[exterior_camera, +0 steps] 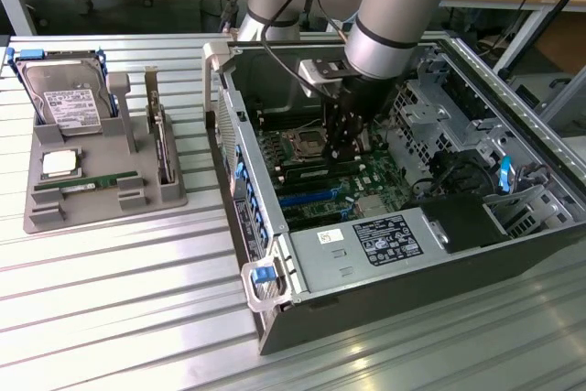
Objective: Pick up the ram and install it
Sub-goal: 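Insert the ram into the slot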
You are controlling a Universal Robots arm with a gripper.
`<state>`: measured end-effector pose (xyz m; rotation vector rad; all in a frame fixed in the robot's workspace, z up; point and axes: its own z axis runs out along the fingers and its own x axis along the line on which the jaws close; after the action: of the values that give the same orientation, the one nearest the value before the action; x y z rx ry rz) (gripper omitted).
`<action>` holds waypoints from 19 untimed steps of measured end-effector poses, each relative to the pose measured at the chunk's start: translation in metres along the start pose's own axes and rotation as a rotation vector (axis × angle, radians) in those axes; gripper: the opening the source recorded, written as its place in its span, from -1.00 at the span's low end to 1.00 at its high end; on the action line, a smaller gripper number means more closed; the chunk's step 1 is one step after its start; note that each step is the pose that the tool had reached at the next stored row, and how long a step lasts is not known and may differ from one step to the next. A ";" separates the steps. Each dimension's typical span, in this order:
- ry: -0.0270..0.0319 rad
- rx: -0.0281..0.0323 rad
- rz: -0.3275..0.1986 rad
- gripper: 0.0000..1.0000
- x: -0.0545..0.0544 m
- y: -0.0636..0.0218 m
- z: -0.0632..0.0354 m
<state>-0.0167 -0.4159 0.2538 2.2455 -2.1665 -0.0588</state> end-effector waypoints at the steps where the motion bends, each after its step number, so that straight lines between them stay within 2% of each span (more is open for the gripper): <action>1: 0.0001 0.0000 -0.001 -0.60 0.000 0.0001 -0.0023; 3: 0.0003 -0.0001 -0.002 -0.60 -0.001 0.0002 -0.0048; 4: 0.0001 0.0000 -0.005 -0.76 -0.001 0.0001 -0.0051; 6: 0.0002 -0.0029 -0.024 -0.79 -0.001 -0.0058 -0.0055; 7: 0.0002 -0.0070 -0.031 -0.79 -0.001 -0.0121 -0.0057; 9: -0.0003 -0.0179 -0.039 -0.79 0.000 -0.0300 -0.0061; 11: -0.0006 -0.0332 -0.046 -0.79 0.001 -0.0542 -0.0068; 13: -0.0012 -0.0453 -0.047 -0.79 0.001 -0.0725 -0.0073; 17: -0.0017 -0.0541 -0.049 -0.79 0.002 -0.0913 -0.0081; 19: -0.0019 -0.0553 -0.049 -0.79 0.002 -0.0997 -0.0085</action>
<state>0.0833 -0.4148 0.2582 2.2691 -2.0841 -0.1201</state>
